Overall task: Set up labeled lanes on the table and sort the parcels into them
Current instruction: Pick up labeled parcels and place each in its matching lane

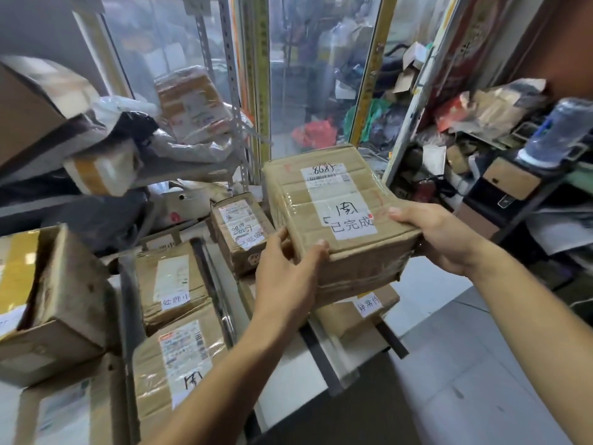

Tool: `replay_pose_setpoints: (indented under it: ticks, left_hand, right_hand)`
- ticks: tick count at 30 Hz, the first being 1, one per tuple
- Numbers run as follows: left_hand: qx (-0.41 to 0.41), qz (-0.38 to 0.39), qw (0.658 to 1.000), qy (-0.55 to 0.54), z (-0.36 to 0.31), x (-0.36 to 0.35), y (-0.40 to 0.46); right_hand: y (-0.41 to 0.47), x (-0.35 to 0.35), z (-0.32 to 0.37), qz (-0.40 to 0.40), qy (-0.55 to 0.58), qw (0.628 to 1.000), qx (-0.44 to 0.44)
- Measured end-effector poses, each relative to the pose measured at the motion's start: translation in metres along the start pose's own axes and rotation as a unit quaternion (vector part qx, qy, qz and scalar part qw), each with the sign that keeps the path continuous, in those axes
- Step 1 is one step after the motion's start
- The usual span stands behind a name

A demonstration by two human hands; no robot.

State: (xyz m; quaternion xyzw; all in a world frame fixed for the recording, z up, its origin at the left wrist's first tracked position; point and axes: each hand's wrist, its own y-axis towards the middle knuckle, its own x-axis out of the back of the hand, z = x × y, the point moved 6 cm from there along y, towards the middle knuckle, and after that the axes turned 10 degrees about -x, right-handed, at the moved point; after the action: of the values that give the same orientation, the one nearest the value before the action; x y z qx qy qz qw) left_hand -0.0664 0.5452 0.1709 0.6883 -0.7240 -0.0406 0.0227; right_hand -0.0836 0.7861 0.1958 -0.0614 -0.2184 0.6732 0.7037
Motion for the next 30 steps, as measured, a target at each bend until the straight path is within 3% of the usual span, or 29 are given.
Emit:
replay_pose_setpoints:
  ticks: [19, 30]
  left_hand:
    - [0.046, -0.054, 0.996, 0.050, 0.046, 0.054, -0.038]
    - [0.106, -0.052, 0.990, 0.078, 0.087, 0.070, -0.053]
  right_hand:
    - [0.026, -0.066, -0.043, 0.125, 0.026, 0.992, -0.010]
    - [0.042, -0.095, -0.082, 0.150, -0.018, 0.988, -0.042]
